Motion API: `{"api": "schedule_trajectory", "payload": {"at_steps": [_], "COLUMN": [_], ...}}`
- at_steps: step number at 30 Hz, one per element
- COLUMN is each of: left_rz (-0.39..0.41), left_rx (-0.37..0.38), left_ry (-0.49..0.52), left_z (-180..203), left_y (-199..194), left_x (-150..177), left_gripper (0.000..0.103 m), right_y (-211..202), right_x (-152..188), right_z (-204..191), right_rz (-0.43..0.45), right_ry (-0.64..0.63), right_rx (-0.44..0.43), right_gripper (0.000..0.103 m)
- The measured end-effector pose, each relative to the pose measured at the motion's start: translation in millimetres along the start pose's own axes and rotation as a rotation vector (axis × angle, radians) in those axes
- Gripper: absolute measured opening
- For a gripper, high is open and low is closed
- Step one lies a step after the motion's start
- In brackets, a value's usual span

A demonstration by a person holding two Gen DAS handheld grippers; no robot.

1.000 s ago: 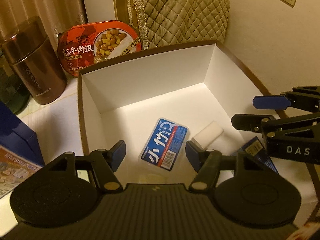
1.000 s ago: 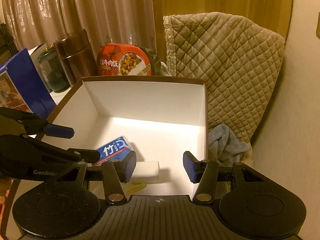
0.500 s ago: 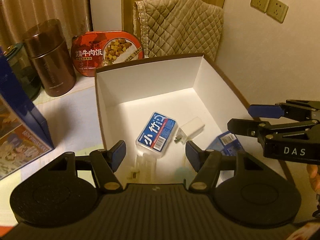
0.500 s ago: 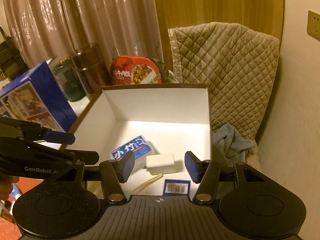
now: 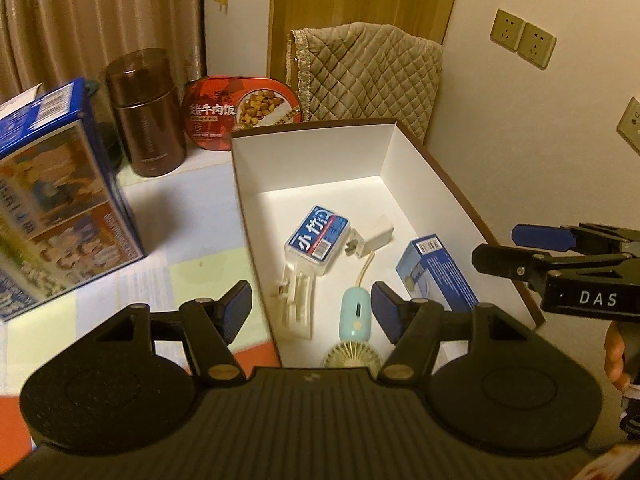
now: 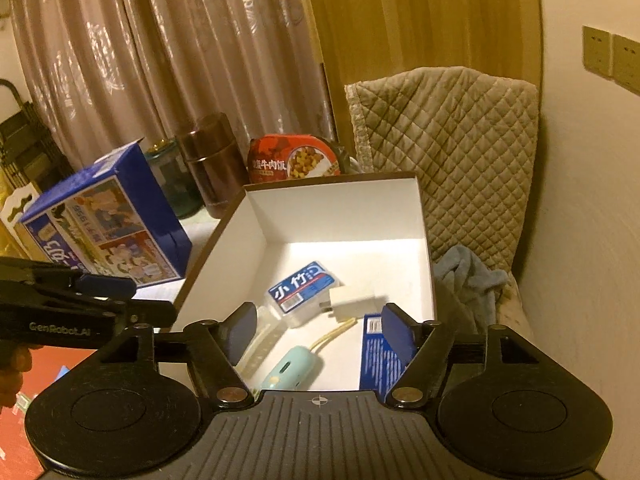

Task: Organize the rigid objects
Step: 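Move both grippers back over the remaining items on the mat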

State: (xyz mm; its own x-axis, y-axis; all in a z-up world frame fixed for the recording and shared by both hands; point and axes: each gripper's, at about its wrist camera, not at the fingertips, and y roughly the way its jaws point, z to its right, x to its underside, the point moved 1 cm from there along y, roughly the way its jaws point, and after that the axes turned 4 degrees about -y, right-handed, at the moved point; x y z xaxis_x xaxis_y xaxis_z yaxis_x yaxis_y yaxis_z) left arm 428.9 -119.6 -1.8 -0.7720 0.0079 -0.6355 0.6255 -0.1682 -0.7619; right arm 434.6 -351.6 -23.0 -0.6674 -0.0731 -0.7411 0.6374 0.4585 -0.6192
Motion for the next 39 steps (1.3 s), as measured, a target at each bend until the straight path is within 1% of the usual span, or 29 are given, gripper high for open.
{"api": "schedule_trajectory", "payload": {"at_steps": [7, 18, 29, 39], "left_rz": [0.026, 0.028, 0.0, -0.001], "left_rx": [0.005, -0.016, -0.047, -0.082], "left_ry": [-0.007, -0.045, -0.101, -0.135], "left_z": [-4, -24, -49, -68], "left_y": [-43, -90, -116, -133], "left_x": [29, 74, 116, 145], "left_gripper": [0.062, 0.062, 0.062, 0.062], "right_y": [-28, -52, -56, -46], "right_x": [18, 48, 74, 97], "right_z": [-17, -62, -102, -135], "right_rz": [0.016, -0.011, -0.057, -0.119], "right_ry": [0.033, 0.019, -0.013, -0.037], "right_rx": [-0.008, -0.065, -0.107, -0.151], "right_gripper": [0.069, 0.069, 0.069, 0.069]}}
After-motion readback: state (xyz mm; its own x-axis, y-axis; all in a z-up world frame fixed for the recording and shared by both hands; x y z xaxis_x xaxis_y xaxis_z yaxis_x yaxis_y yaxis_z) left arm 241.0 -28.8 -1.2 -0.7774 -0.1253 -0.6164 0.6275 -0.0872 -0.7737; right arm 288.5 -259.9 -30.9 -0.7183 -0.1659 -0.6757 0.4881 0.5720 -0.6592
